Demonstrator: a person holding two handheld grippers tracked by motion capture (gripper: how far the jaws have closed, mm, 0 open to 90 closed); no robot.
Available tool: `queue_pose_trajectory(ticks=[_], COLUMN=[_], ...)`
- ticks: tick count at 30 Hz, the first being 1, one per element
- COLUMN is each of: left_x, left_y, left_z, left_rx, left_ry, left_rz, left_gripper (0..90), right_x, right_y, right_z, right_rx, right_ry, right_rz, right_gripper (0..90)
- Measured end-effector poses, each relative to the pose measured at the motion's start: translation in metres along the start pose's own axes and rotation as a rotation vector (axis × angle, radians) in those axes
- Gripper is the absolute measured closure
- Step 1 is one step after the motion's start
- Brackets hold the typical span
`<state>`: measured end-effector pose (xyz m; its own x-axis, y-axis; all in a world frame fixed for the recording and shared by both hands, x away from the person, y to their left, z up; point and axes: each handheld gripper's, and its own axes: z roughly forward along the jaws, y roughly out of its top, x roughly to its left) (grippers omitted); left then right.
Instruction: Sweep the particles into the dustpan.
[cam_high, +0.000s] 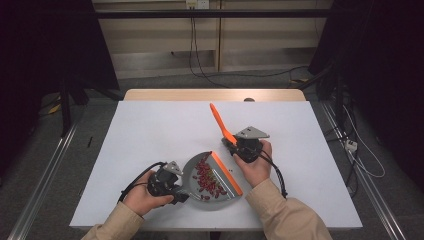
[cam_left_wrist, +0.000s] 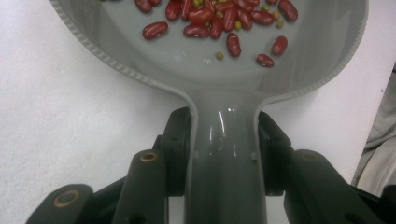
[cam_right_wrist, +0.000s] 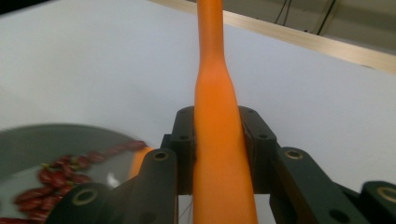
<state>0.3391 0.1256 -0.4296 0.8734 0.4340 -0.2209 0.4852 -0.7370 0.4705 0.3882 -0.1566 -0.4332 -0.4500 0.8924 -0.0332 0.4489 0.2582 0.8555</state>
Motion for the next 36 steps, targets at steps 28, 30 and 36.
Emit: queue_pose_trajectory(ticks=[28,30,36], left_x=[0.005,0.004,0.004], left_y=[-0.003,-0.003,-0.003], left_z=[-0.002,-0.001,-0.002], left_rx=[-0.003,-0.003,-0.006], left_ry=[-0.003,-0.001,0.006], left_rz=[-0.017,-0.021,-0.021], left_gripper=[62.4,62.3,62.1], right_x=[0.014,0.013,0.039], right_y=[-0.003,-0.011,-0.01], right_z=[-0.017,-0.011,-0.008], right_rx=[-0.05,-0.017,-0.01], right_ry=[0.08,0.073,0.131], right_rz=[0.05,0.054,-0.018], right_gripper=[70.8,70.8,70.3])
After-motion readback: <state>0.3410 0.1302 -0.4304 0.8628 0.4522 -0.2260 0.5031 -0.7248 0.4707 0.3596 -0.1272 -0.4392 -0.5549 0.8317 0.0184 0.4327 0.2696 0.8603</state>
